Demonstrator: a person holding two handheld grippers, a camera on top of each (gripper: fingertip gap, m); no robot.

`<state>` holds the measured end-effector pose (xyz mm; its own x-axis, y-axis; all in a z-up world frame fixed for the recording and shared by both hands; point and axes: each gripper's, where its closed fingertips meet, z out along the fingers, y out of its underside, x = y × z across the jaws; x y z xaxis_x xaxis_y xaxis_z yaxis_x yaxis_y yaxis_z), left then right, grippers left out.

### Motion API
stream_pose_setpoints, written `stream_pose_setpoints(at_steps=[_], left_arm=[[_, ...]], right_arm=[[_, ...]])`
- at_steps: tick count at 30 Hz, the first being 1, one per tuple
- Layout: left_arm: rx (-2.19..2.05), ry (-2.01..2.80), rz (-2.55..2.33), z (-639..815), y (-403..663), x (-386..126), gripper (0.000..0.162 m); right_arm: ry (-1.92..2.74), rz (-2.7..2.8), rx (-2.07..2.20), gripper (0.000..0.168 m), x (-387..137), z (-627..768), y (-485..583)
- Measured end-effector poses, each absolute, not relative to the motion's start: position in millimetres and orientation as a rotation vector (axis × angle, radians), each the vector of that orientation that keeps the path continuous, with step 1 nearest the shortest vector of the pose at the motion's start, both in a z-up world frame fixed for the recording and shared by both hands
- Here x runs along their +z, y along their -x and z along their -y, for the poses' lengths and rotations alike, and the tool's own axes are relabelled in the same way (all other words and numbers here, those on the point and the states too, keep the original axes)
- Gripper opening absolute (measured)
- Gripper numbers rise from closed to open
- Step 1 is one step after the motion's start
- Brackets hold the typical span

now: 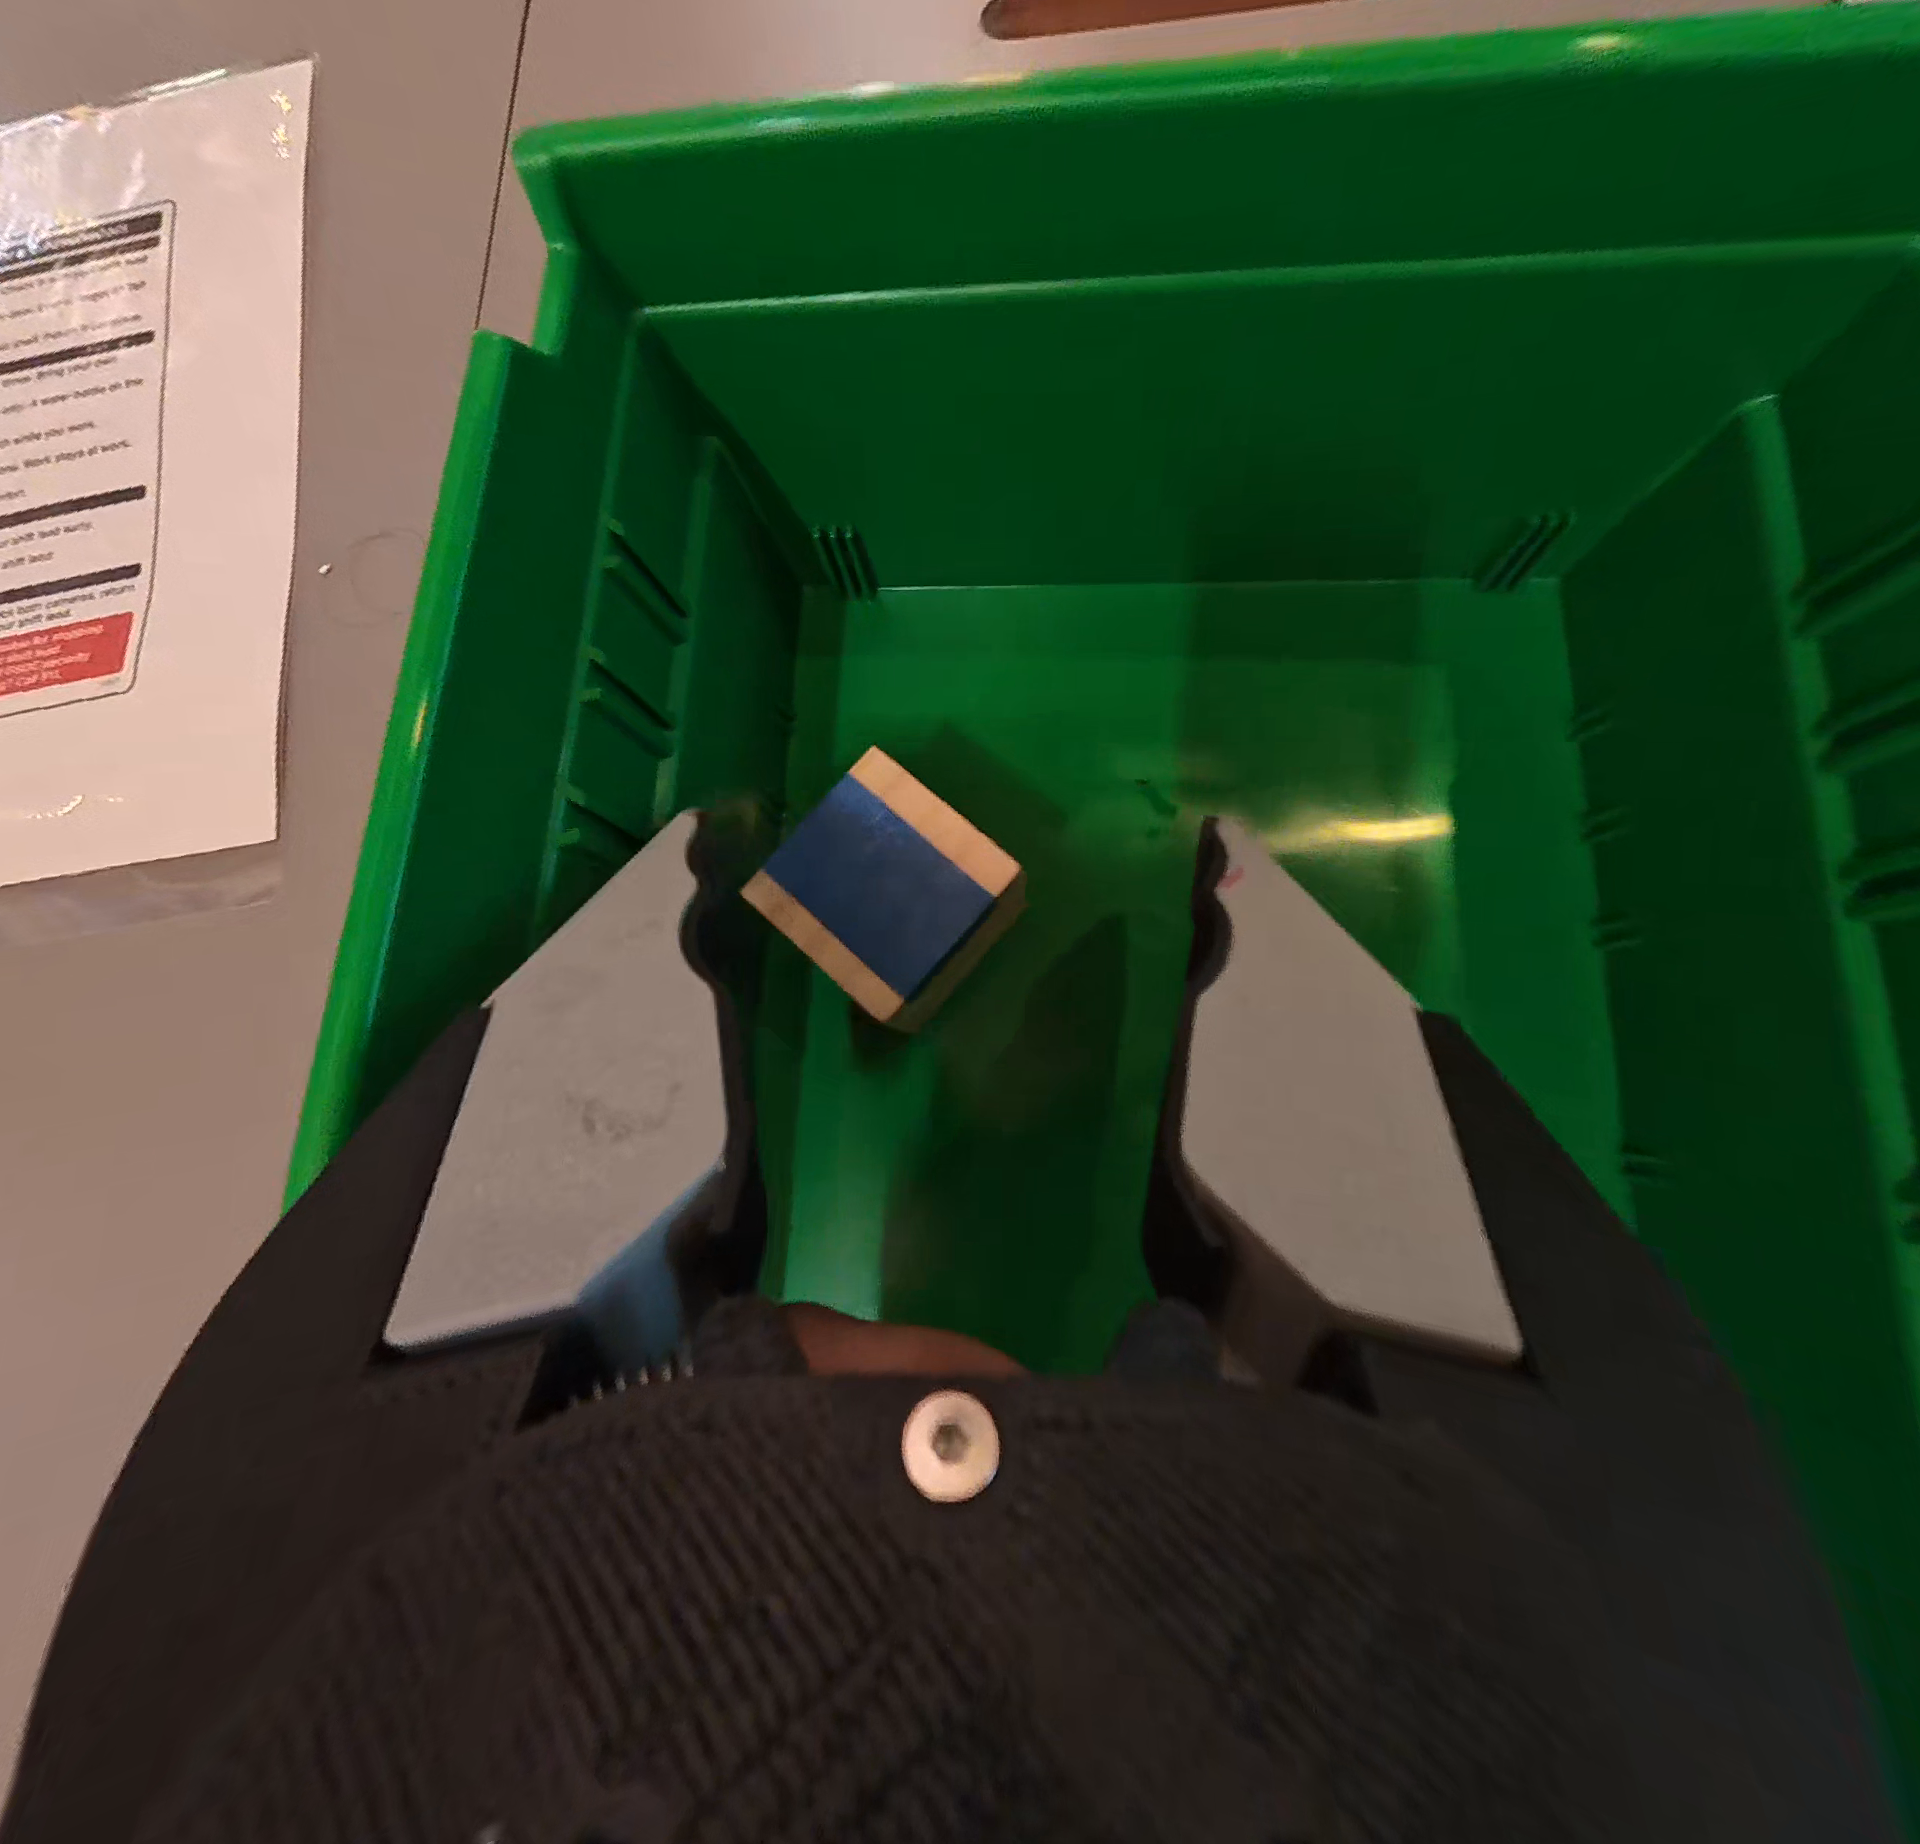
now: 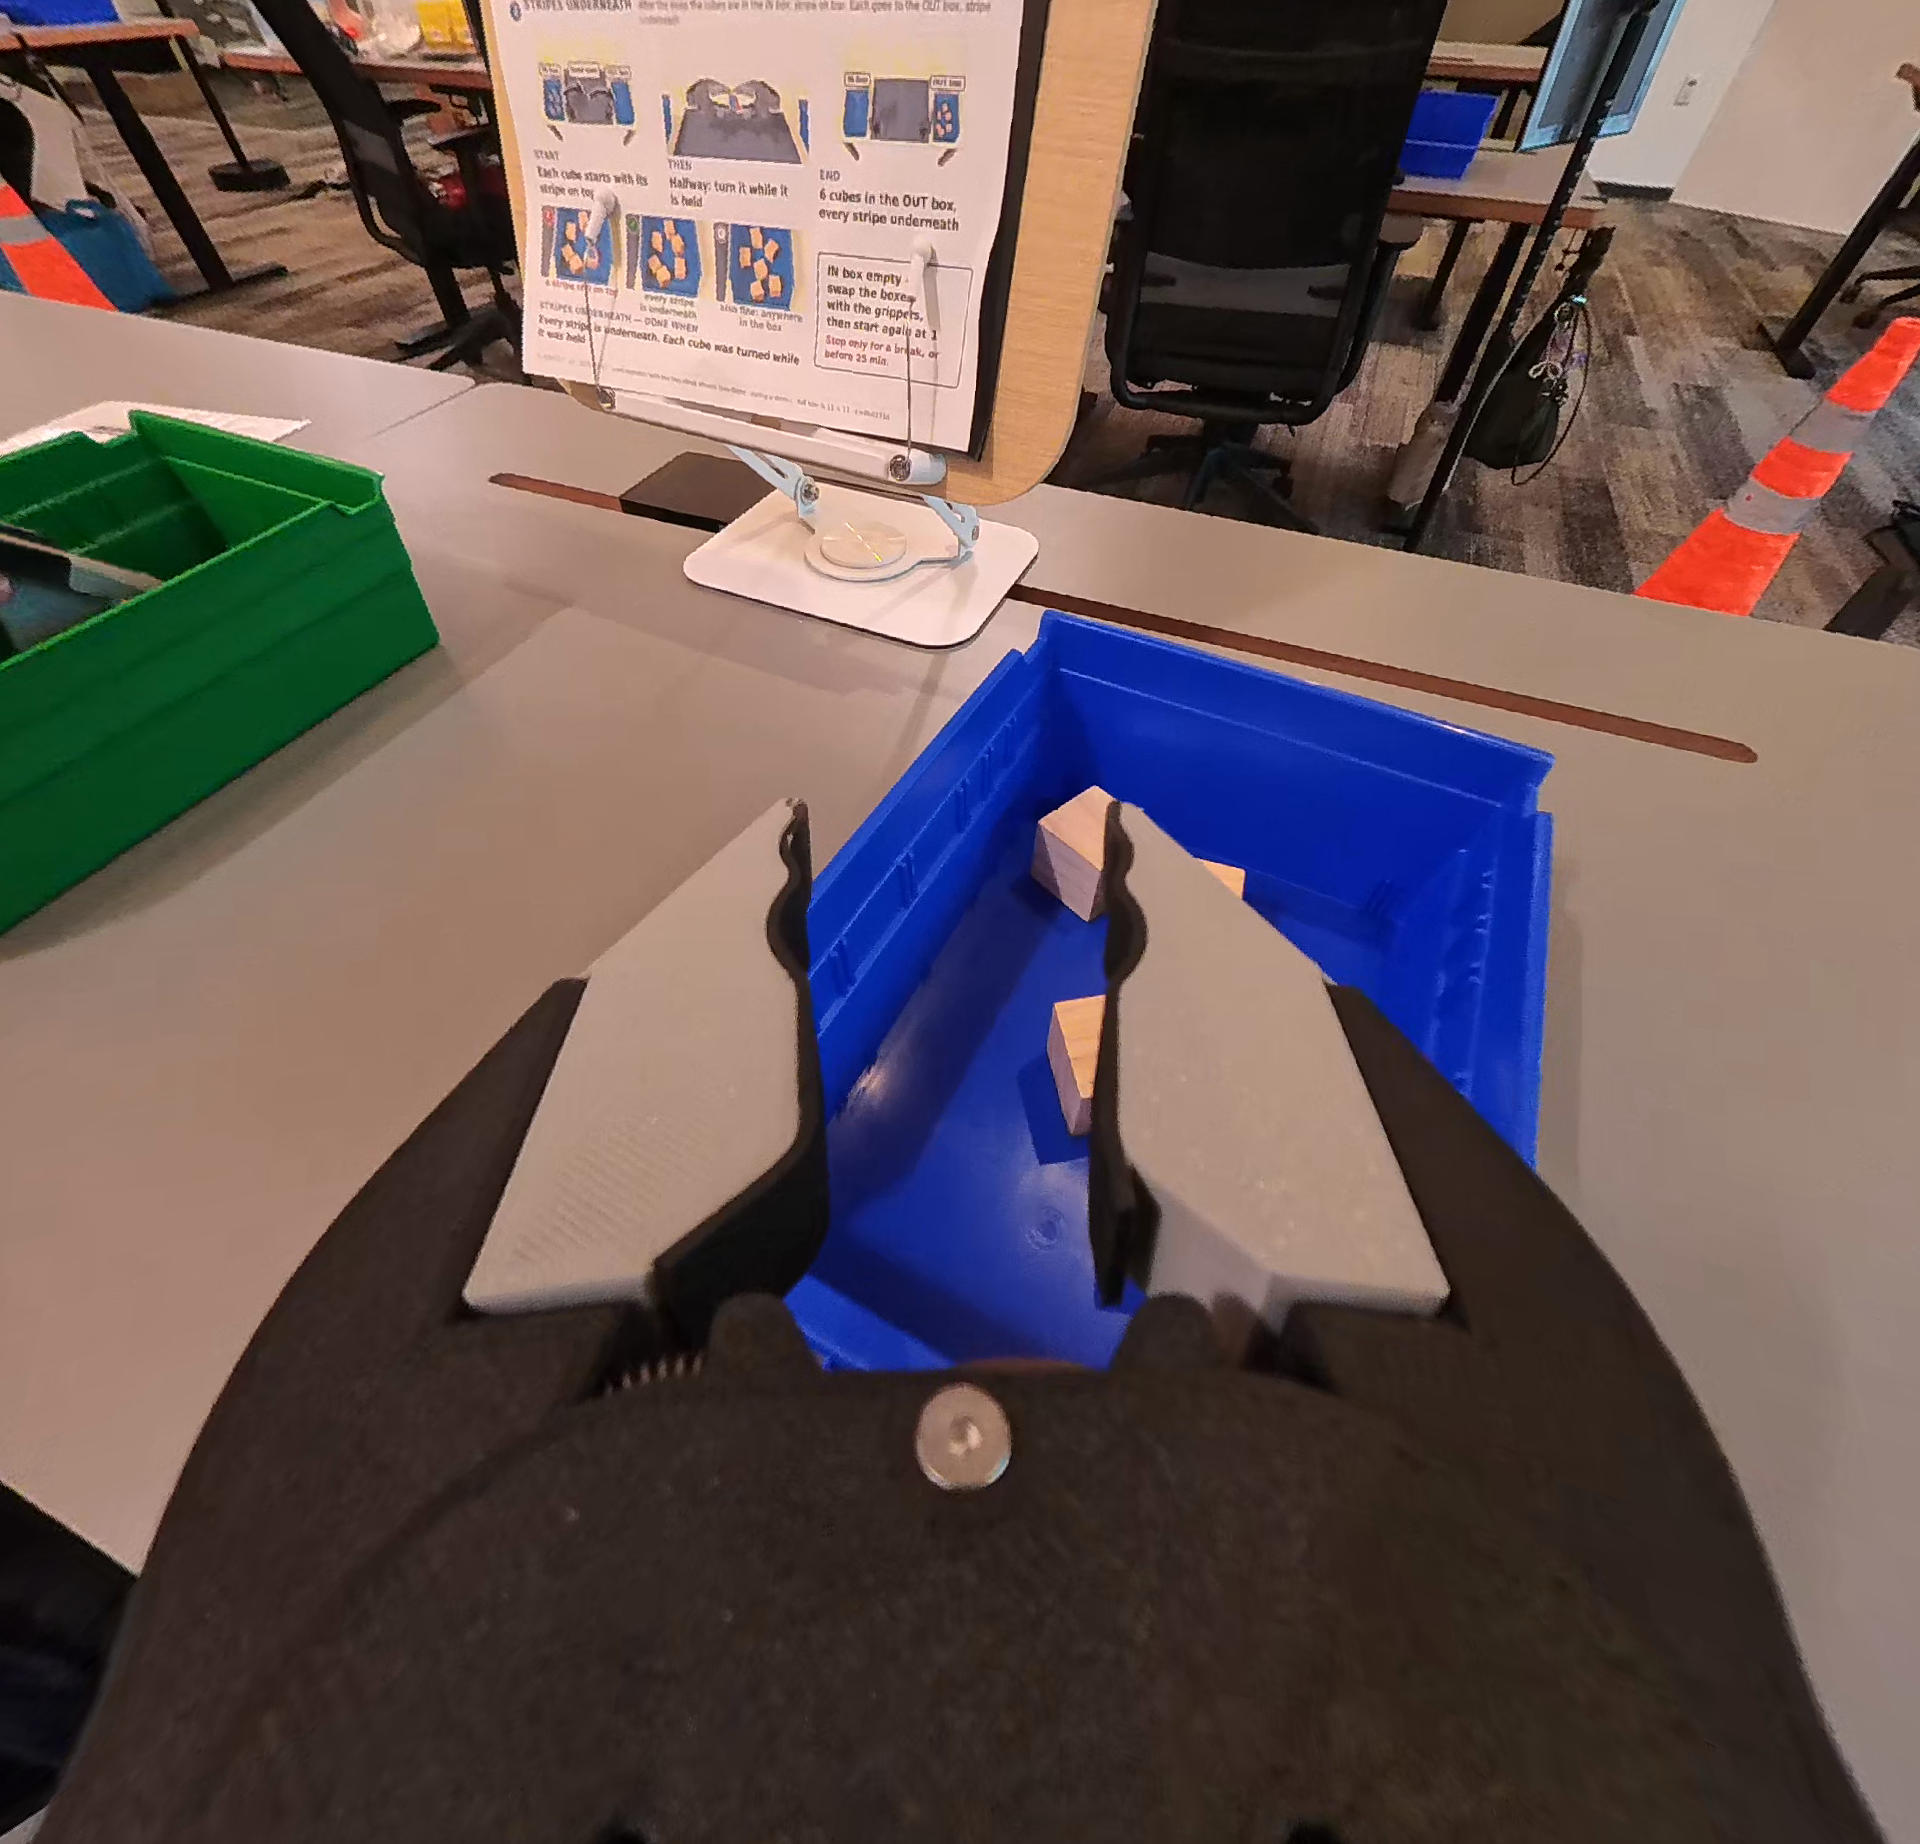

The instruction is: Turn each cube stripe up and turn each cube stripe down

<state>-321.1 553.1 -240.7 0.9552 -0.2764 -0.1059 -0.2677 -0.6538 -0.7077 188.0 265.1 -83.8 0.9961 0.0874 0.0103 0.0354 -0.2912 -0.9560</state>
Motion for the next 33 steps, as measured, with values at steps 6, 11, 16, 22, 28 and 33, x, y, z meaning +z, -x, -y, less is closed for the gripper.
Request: stream_pose_setpoints(at_steps=[6,11,16,22,28,33], left_arm=[[-0.007,2.343,-0.381,-554,328,-251,0.079],[0.038,2.357,-0.445,-551,330,-257,0.077],[-0.118,2.361,-0.519,-534,309,-251,0.048],[-0.118,2.343,-0.598,-526,299,-252,0.067],[-0.034,2.354,-0.697,-535,301,-263,0.055],[-0.111,2.353,-0.734,-532,294,-268,0.045]], right_arm=[[1.879,0.108,0.041,0.054,-87,-268,-183],[1.901,0.13,0.026,0.054,-92,-271,-179],[1.895,0.14,0.012,0.054,-90,-270,-179],[1.891,0.136,0.016,0.054,-89,-268,-180],[1.896,0.145,0.014,0.054,-90,-269,-178],[1.909,0.151,0.021,0.054,-94,-270,-178]])
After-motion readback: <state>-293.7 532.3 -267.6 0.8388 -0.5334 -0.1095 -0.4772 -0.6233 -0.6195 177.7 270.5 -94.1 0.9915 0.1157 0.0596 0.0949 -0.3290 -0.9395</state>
